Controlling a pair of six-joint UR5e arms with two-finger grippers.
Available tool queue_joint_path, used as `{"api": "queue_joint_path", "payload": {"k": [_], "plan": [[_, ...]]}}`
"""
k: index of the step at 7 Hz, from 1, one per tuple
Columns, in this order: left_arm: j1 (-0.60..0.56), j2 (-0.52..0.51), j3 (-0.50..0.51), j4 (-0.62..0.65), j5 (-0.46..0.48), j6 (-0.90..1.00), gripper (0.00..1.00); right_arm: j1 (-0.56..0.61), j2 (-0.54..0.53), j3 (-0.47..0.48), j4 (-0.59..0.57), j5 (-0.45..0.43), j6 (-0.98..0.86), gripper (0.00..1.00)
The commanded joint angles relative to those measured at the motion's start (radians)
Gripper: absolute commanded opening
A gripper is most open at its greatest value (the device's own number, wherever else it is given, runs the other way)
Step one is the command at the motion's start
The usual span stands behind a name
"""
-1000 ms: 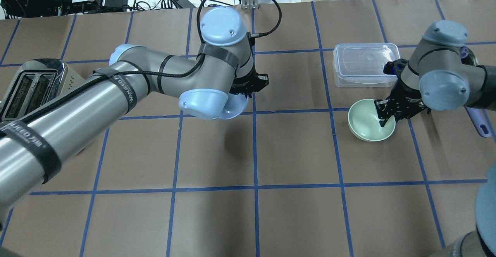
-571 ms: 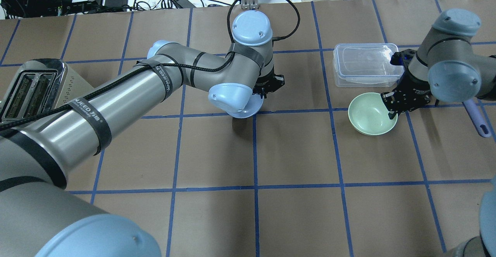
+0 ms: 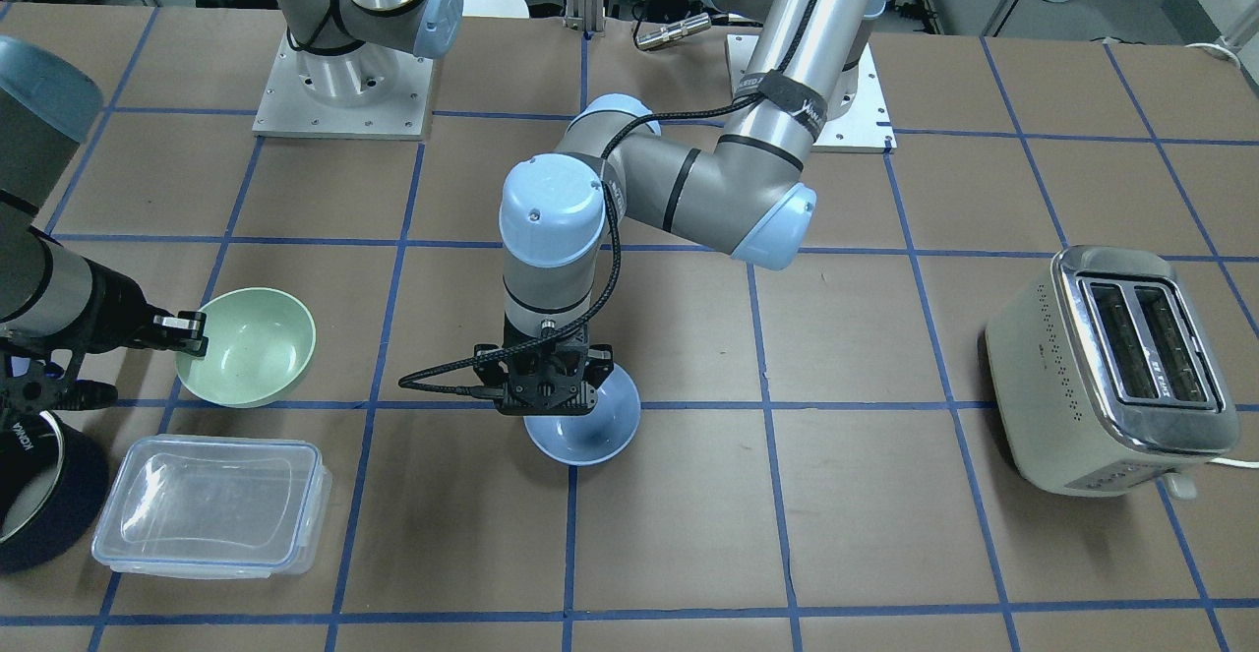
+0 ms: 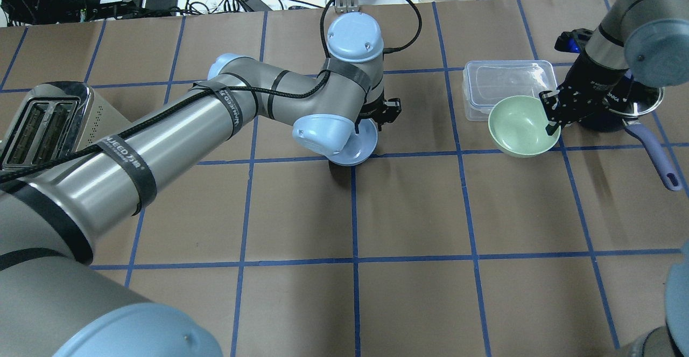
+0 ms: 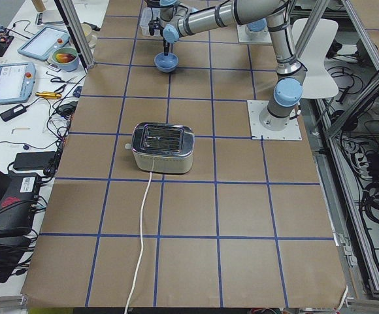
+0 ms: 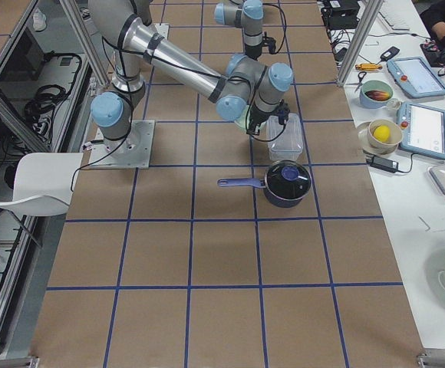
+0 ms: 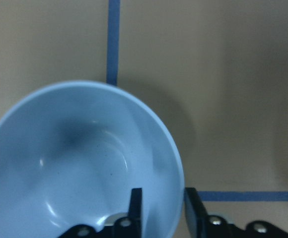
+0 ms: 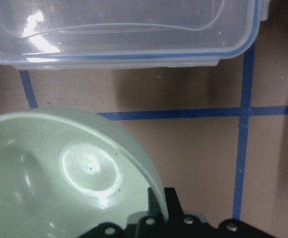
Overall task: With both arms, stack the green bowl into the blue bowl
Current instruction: 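Lower the green bowl into the light blue bowl with the right gripper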
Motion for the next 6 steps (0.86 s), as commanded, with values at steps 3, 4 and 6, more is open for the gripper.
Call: {"api": "queue_joint_path", "payload": {"k": [3,4,6], "plan": [[0.331,0.260,0.002,-0.372,-0.018,0.484,1.00,0.148,-0.010,-0.071,0.030,0.148,0.173,0.00],[0.387,0.336,0.007,-0.450,-0.021,0.563,1.00,0.226,0.000,-0.114,0.030,0.149,0.299,0.00],[0.461,0.438,0.005,-0.592,-0.014,0.650,1.00,0.365,0.014,-0.121,0.010,0.244,0.477,0.00]]}}
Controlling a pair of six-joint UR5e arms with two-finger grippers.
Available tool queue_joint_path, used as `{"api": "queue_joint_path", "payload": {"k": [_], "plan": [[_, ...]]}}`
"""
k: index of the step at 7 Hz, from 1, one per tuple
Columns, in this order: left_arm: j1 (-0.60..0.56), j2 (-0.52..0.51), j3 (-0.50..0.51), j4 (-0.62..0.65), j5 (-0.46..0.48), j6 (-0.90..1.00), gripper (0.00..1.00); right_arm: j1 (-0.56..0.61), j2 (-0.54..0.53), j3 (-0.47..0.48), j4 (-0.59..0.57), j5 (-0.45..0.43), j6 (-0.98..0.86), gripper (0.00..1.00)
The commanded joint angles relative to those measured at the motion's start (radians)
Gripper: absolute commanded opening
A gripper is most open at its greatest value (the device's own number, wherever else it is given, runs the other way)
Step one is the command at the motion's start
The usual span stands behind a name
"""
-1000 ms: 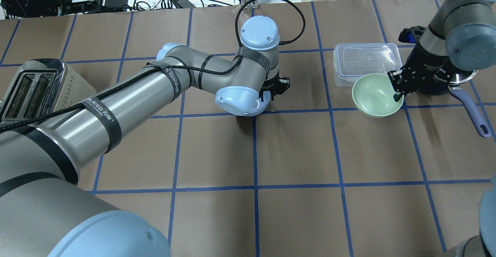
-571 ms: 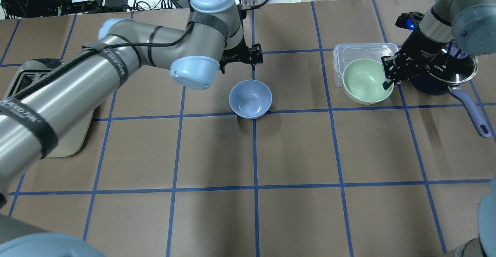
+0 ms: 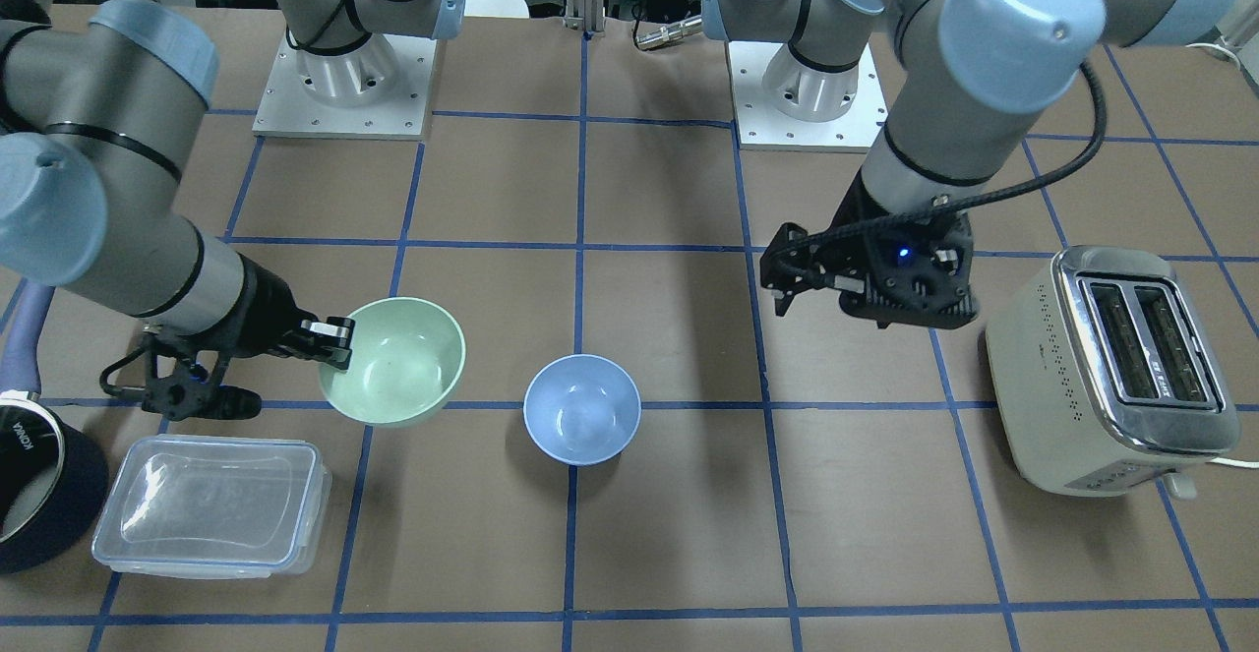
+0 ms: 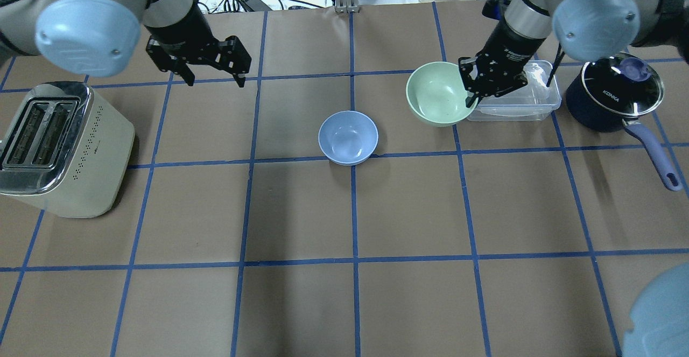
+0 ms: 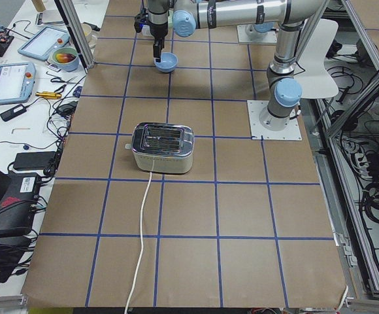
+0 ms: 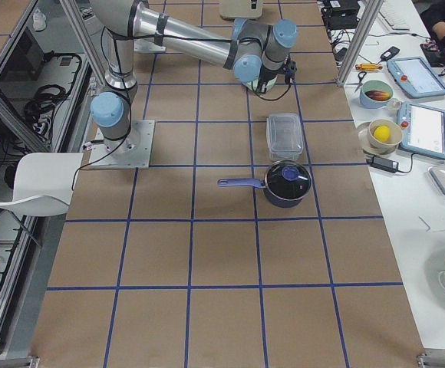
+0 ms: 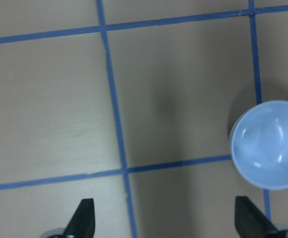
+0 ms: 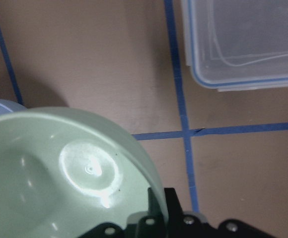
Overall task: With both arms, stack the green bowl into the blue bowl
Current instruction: 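Lower the green bowl into the light blue bowl with the right gripper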
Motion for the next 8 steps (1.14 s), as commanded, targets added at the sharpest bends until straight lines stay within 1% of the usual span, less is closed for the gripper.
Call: {"api": "queue_joint_path", "payload": {"k": [1,2,3,4,6,7,8], "plan": [[0.073,0.088,-0.005,-0.084,-0.008,0.076,1.00,0.145,0.049,-0.008,-0.084,0.076,0.186,0.00],[0.063,0.091,-0.008,-0.081,0.007,0.070,1.00,0.203,0.098,-0.008,-0.162,0.070,0.234,0.00],[0.034,0.108,0.001,-0.083,-0.010,0.059,1.00,0.241,0.135,-0.008,-0.202,0.070,0.271,0.00],[0.001,0.131,0.001,-0.086,-0.007,0.059,1.00,0.243,0.156,-0.002,-0.245,0.063,0.265,0.00],[-0.008,0.146,-0.017,-0.123,0.005,0.051,1.00,0.243,0.169,0.021,-0.260,0.062,0.261,0.00],[-0.004,0.125,-0.019,-0.123,0.009,0.048,1.00,0.242,0.178,0.029,-0.299,0.060,0.262,0.00],[0.004,0.110,-0.019,-0.110,0.004,0.030,1.00,0.242,0.175,0.037,-0.293,0.051,0.264,0.00]]}}
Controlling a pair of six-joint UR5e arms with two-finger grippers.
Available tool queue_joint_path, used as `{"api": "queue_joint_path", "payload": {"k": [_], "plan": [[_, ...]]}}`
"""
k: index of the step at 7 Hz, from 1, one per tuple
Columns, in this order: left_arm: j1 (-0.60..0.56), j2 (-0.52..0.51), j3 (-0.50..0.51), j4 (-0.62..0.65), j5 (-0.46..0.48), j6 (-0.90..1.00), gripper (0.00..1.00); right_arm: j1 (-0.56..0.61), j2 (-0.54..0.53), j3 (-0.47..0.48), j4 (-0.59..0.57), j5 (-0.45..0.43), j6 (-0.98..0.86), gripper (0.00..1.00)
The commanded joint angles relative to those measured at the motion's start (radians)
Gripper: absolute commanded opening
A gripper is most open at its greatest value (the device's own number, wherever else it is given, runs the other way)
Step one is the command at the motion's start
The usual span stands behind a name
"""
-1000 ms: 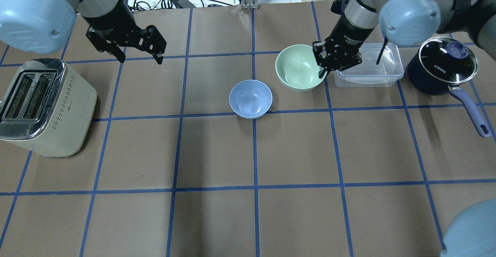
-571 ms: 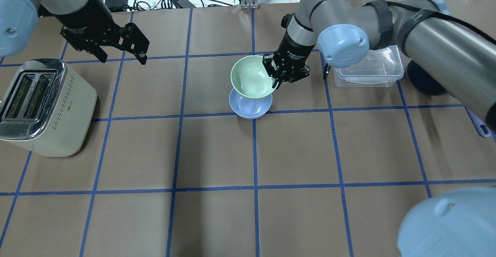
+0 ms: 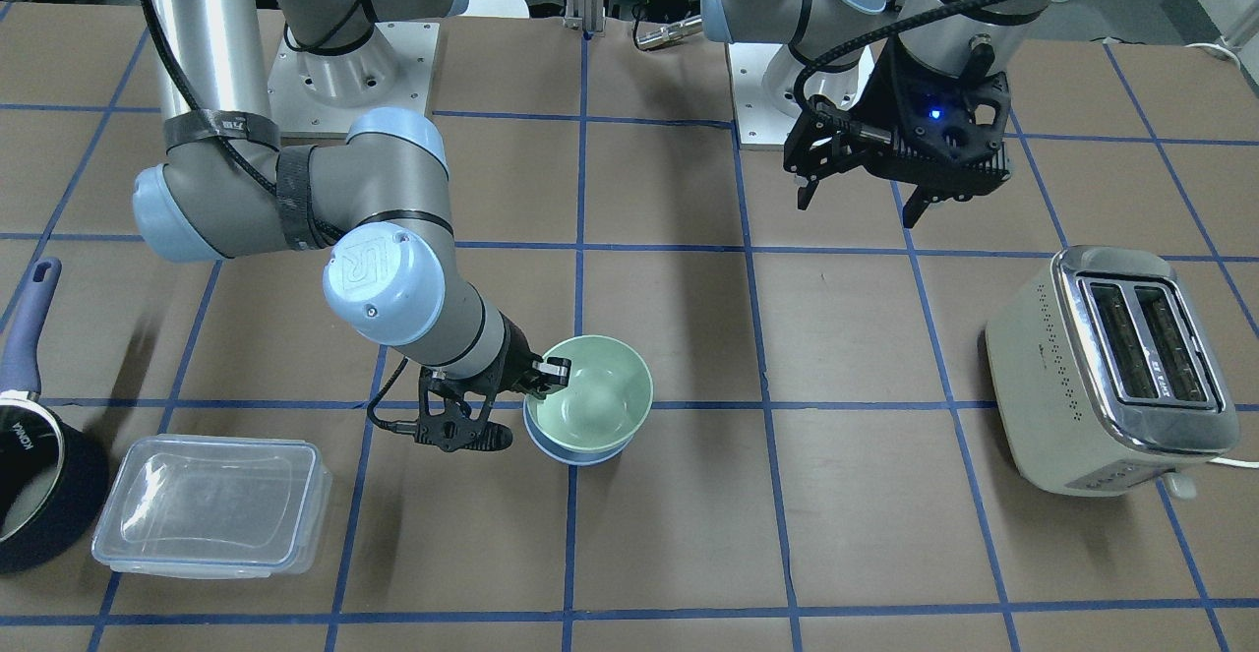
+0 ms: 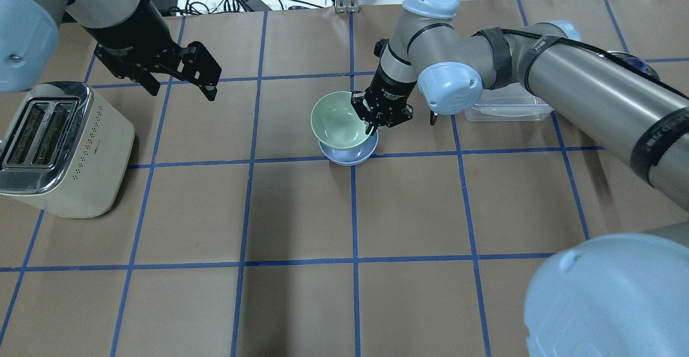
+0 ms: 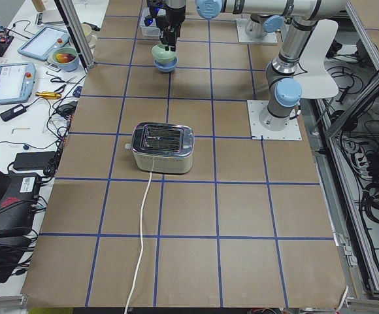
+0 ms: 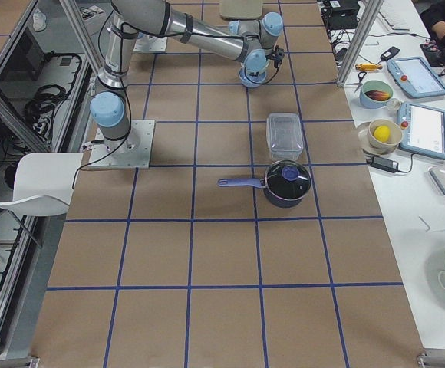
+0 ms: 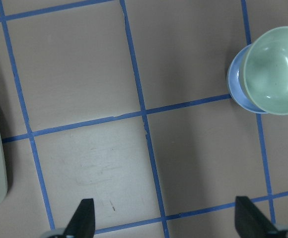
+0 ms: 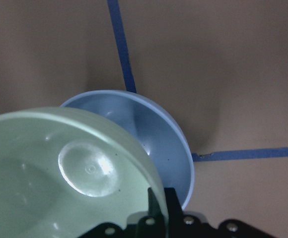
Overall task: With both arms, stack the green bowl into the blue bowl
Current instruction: 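Open both grippers and raise the left arm away from the stacked bowls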
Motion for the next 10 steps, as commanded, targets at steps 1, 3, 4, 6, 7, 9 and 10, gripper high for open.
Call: {"api": "queue_joint_path", "payload": {"k": [1,3,4,6,7,9,10], "plan": [[0.013,-0.015,0.005,0.007,0.000,-0.022,1.00,0.000,0.005,0.011,-0.008,-0.008,0.003,0.00],[0.011,-0.016,0.002,0.007,-0.001,-0.026,1.00,-0.002,0.006,0.011,-0.008,-0.009,0.001,0.06],[0.011,-0.015,0.000,0.007,0.004,-0.025,1.00,-0.002,0.008,0.011,-0.008,-0.053,-0.002,0.90],[0.011,-0.018,0.000,0.007,0.011,-0.025,1.00,-0.011,0.000,0.001,-0.003,-0.061,-0.002,1.00],[0.011,-0.018,-0.001,0.007,0.011,-0.025,1.00,-0.029,-0.012,-0.010,0.001,-0.060,0.001,1.00],[0.013,-0.012,0.000,0.007,0.013,-0.025,1.00,-0.090,-0.134,-0.010,0.088,-0.061,-0.015,1.00],[0.013,-0.013,-0.001,0.007,0.010,-0.026,1.00,-0.115,-0.218,-0.004,0.150,-0.099,-0.110,1.00]]}}
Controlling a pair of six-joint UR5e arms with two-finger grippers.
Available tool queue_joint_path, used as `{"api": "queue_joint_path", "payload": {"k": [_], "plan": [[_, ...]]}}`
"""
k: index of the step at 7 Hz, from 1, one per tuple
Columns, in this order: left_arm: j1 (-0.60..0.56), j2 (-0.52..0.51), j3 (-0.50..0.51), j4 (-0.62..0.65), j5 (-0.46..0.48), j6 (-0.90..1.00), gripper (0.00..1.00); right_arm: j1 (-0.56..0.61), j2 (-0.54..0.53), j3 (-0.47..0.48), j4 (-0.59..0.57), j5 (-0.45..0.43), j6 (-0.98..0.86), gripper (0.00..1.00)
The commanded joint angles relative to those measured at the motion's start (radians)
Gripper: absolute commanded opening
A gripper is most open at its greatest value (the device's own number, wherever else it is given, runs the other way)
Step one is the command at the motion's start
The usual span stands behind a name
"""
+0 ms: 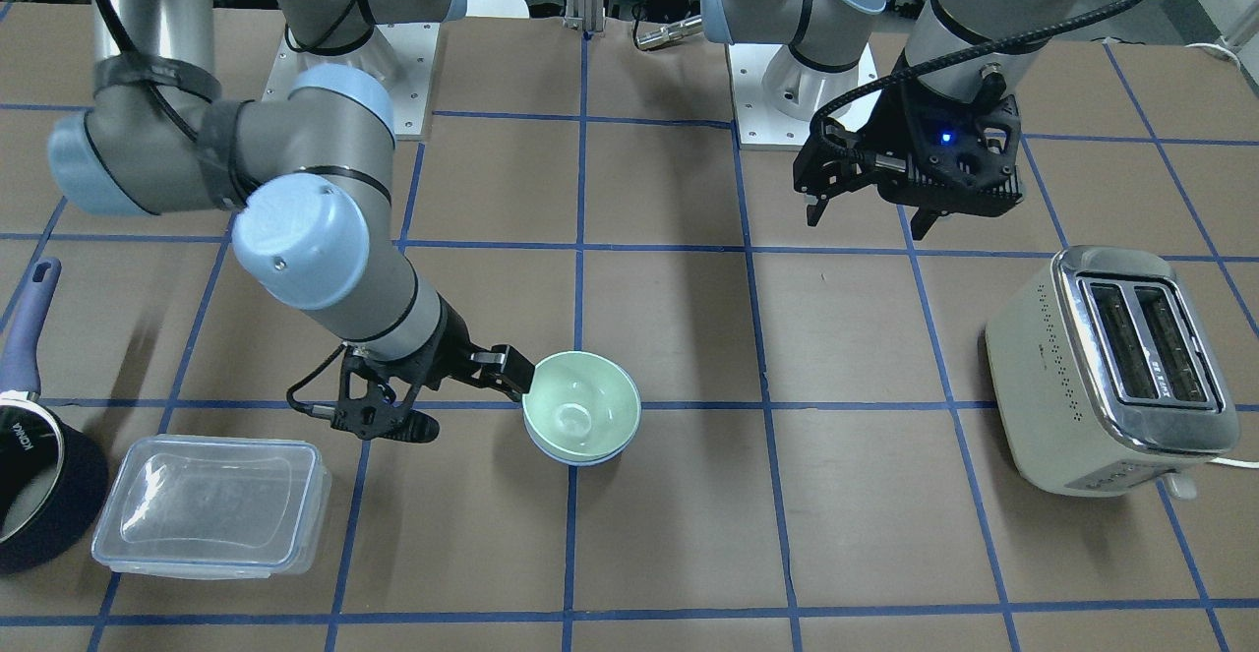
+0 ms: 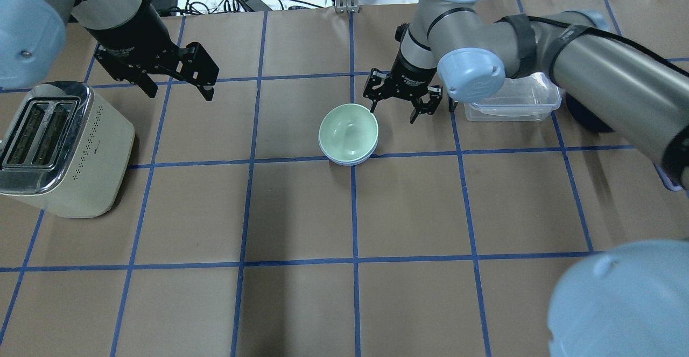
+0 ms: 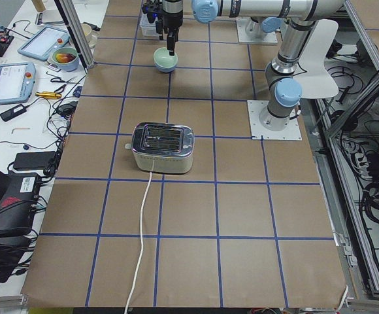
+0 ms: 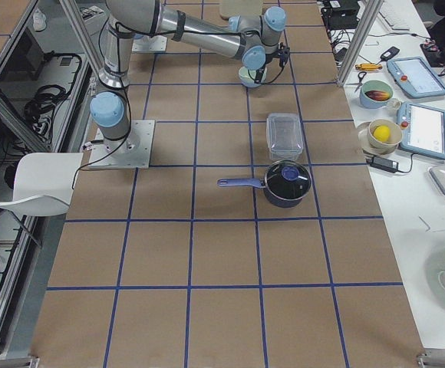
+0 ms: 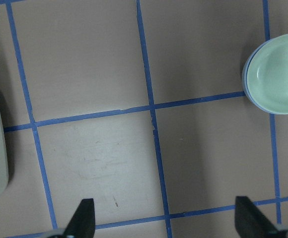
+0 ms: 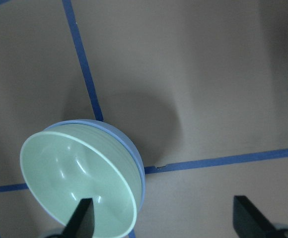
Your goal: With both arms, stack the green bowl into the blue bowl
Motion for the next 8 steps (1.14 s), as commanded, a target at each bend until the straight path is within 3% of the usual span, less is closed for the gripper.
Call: {"api": "queue_joint_path", "payload": {"k": [1,2,4,8], "plan": [[-0.005,0.003,-0.001,0.000,0.001,-0.001,1.00,-0.044,-0.161,0.006,0.170,-0.169,-0.145,1.00],[-0.005,0.003,-0.001,0.000,-0.001,-0.001,1.00,-0.064,-0.212,0.006,0.244,-0.186,-0.252,1.00],[-0.005,0.009,-0.001,0.000,-0.001,-0.001,1.00,-0.136,-0.295,0.006,0.331,-0.198,-0.284,1.00],[-0.005,0.006,-0.001,0.000,-0.001,-0.001,1.00,-0.142,-0.352,-0.002,0.377,-0.213,-0.282,1.00]]}}
